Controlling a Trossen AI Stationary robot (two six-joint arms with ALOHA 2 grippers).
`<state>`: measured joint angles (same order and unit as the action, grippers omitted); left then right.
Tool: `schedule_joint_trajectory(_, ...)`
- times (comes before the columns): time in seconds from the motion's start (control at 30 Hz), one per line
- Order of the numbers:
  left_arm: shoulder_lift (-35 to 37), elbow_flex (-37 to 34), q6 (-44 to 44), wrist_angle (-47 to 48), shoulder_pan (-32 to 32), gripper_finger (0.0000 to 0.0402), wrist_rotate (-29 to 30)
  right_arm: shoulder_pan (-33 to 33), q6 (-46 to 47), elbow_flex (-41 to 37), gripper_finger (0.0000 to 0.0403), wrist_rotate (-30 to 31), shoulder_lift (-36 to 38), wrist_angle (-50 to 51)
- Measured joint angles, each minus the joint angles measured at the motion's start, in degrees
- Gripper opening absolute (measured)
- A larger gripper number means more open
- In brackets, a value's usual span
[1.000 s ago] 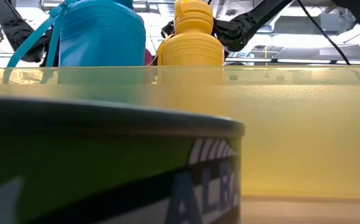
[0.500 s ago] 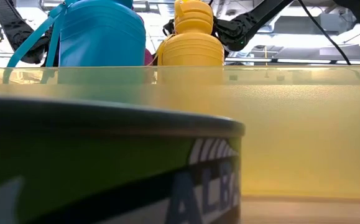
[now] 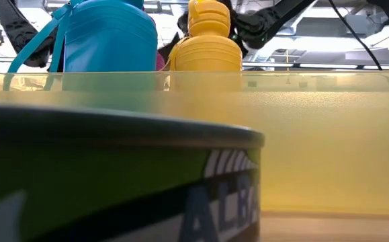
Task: Pick & Place Food Item
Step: Put the pear into the red bin
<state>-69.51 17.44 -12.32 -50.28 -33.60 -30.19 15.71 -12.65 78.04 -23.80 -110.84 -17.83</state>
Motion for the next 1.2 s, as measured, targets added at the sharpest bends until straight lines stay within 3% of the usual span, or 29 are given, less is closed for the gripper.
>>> schedule_joint_trajectory(0.17, 0.0, 0.1, 0.4, 0.3, 0.0, 0.0205, 0.0, -0.9, -0.1, 0.0, 0.0355, -1.8, 4.2, -1.3)
schedule_joint_trajectory(0.4, 0.0, -0.1, 2.0, 0.4, -0.1, 0.0204, -0.1, -1.6, -0.1, 0.0, 0.0357, -2.3, 6.7, -14.4)
schedule_joint_trajectory(0.5, 0.0, -0.1, 3.2, 0.4, -0.1, 0.0203, -0.1, -1.9, 1.3, -1.5, 0.035, -3.3, 6.4, -27.6)
schedule_joint_trajectory(0.63, 0.0, -0.2, 3.5, 0.4, -0.1, 0.0203, -0.1, -1.9, 4.8, -9.1, 0.034, -2.8, 4.6, -55.1)
schedule_joint_trajectory(0.73, 0.0, -0.2, 3.5, 0.4, -0.2, 0.0203, -0.1, -1.8, 6.1, -17.0, 0.0336, 2.2, 4.7, -72.0)
schedule_joint_trajectory(0.87, 0.0, -0.2, 5.7, 0.6, -0.2, 0.0203, -0.1, -1.4, 0.2, -25.8, 0.0336, 9.0, 9.8, -64.2)
schedule_joint_trajectory(1.0, 0.0, -0.3, 7.8, 2.9, -2.3, 0.0202, 1.9, -0.5, 2.0, -33.7, 0.0336, 9.2, 18.1, -56.2)
schedule_joint_trajectory(1.2, 0.0, -0.3, 12.5, 8.9, -8.2, 0.02, 10.6, -1.0, 2.2, -44.7, 0.0336, 10.5, 30.4, -48.9)
